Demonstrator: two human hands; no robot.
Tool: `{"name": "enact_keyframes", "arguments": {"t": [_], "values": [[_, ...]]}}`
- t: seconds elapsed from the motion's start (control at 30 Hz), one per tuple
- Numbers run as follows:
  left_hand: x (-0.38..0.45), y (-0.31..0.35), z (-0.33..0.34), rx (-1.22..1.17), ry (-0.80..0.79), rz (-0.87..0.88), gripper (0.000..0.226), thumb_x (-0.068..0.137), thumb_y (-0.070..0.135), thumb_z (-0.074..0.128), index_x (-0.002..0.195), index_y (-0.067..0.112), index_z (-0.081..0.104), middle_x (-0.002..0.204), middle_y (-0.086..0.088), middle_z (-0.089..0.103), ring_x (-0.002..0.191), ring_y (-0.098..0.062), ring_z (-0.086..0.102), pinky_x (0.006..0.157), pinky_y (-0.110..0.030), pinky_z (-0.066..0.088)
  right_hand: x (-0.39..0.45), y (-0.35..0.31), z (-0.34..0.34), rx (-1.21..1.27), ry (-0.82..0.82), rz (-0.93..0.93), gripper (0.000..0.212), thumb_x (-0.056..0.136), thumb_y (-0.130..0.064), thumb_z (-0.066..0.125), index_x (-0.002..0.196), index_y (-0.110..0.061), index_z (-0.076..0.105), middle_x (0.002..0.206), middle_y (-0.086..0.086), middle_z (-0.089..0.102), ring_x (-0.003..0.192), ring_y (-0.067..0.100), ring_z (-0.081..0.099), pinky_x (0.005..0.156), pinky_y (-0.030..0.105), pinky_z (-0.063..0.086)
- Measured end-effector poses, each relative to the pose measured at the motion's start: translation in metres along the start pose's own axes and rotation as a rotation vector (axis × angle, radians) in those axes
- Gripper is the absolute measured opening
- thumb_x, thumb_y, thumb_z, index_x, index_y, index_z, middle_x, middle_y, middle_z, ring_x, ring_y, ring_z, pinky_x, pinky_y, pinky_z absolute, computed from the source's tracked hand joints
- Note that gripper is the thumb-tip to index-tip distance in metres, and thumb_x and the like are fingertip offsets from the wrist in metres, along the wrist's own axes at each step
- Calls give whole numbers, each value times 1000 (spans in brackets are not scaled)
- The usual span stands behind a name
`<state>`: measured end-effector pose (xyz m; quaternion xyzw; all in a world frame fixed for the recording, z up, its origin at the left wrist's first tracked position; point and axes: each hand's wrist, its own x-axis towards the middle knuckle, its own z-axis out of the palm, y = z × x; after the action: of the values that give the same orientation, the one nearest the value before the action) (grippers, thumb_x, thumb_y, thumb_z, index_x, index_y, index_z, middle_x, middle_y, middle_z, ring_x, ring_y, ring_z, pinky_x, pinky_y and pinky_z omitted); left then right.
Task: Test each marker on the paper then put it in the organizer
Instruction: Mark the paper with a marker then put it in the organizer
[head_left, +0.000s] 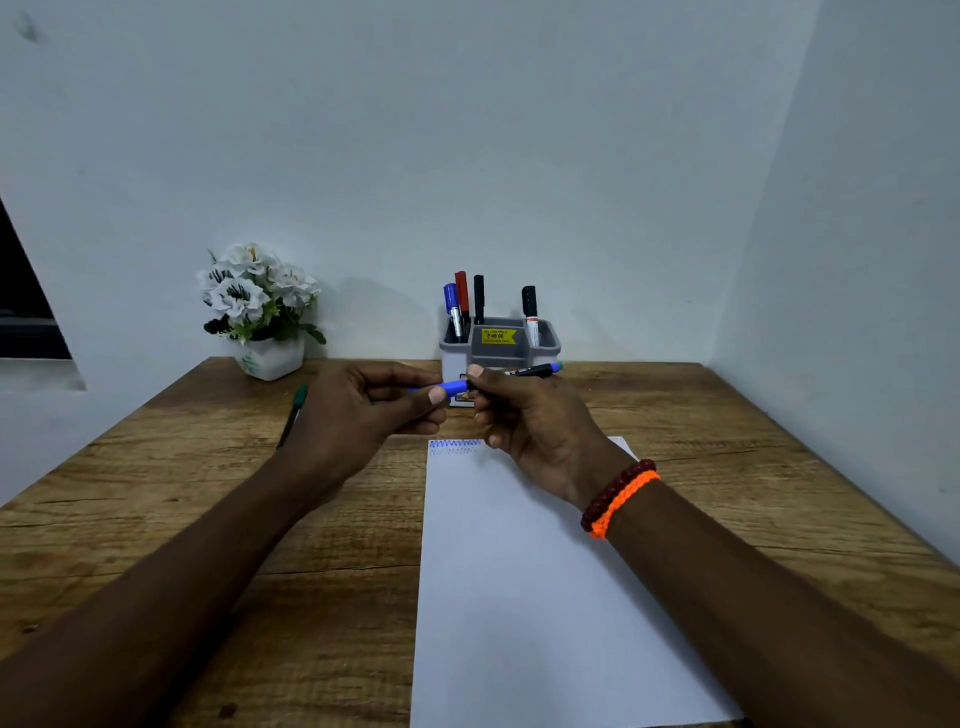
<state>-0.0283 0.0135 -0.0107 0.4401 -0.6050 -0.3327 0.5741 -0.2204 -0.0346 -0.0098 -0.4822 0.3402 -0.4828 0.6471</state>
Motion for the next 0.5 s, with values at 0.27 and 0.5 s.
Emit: {"name": "enact_keyframes", "arguments": {"t": [0.27,0.5], "values": [[-1,7,2,-21,25,39,20,85,6,76,104,0,76,86,-18,78,82,-34,77,75,-38,65,-3,0,2,57,-72,37,10,96,-15,78,90,-8,76,66,5,68,53,13,61,45,22,46],[1,12,3,66,-6,101,22,87,10,76,108,5,76,88,-14,78,78,-31,76,73,-38,63,2,-9,-4,63,-82,15,13,94,-14,78,103,-5,73,79,8,65,57,13,61,48,24,49]]}}
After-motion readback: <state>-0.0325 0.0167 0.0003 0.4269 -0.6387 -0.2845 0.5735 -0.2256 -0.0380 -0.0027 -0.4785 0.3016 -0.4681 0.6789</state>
